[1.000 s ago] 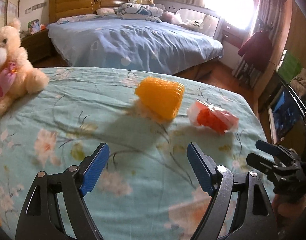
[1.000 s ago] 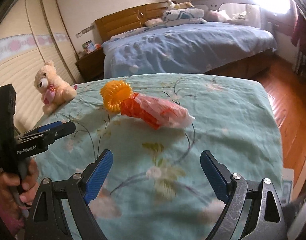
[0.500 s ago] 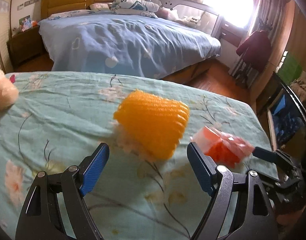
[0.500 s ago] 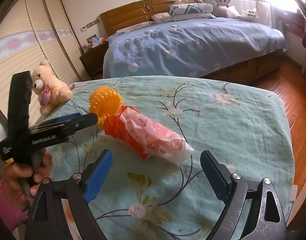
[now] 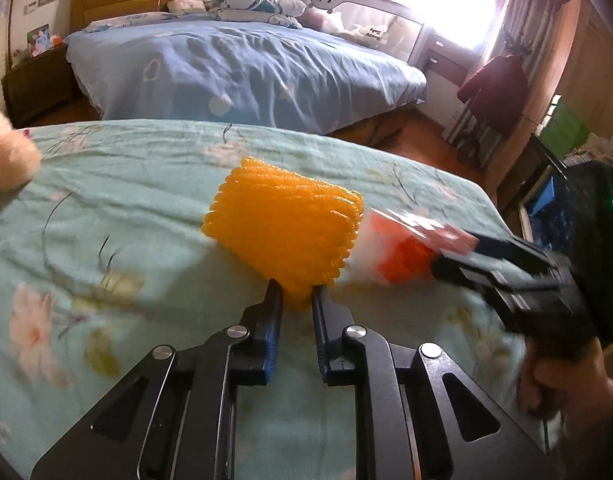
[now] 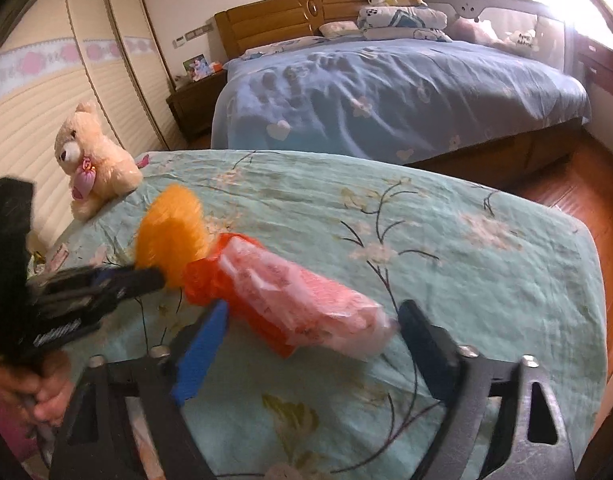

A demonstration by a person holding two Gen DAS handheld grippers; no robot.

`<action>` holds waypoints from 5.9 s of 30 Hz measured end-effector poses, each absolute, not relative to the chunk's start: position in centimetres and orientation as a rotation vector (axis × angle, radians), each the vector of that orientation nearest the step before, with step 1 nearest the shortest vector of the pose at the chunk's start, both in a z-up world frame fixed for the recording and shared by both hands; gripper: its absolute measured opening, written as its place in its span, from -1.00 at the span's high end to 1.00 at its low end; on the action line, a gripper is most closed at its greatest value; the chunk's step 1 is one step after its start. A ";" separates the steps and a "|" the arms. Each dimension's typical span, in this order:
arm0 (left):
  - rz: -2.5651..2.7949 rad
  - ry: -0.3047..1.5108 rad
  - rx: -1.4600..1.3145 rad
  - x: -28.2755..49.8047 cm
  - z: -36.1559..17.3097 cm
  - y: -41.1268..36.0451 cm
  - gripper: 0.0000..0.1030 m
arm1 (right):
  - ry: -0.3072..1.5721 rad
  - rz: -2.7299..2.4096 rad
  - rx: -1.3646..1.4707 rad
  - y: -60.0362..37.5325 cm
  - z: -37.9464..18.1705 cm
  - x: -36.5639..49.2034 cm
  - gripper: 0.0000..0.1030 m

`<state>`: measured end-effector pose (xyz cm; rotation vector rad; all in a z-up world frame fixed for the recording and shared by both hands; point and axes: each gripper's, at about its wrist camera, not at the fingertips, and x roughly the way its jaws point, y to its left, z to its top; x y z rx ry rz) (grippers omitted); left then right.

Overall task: Collect trash
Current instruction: 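Grasp the orange foam net with the left tool while the right tool grasps the orange-white wrapper, then carry the orange foam net and wrapper over the trash bin with both tools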

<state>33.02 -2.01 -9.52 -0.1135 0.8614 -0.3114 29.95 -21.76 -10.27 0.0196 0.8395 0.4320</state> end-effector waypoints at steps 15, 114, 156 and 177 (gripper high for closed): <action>-0.270 0.831 -0.126 24.8 -9.0 0.0 0.75 | 0.865 0.473 0.119 -22.5 -9.8 22.9 0.57; -0.647 0.794 0.114 11.5 -4.8 -17.9 0.75 | 0.645 -0.016 0.379 -36.7 -5.6 -1.1 0.35; -0.834 0.755 0.234 10.4 -2.4 -27.3 0.75 | 0.595 -0.209 0.429 -43.1 -4.5 -4.7 0.35; -0.853 0.749 0.261 10.7 -2.2 -29.7 0.75 | 0.593 -0.237 0.434 -44.8 -4.7 -4.5 0.35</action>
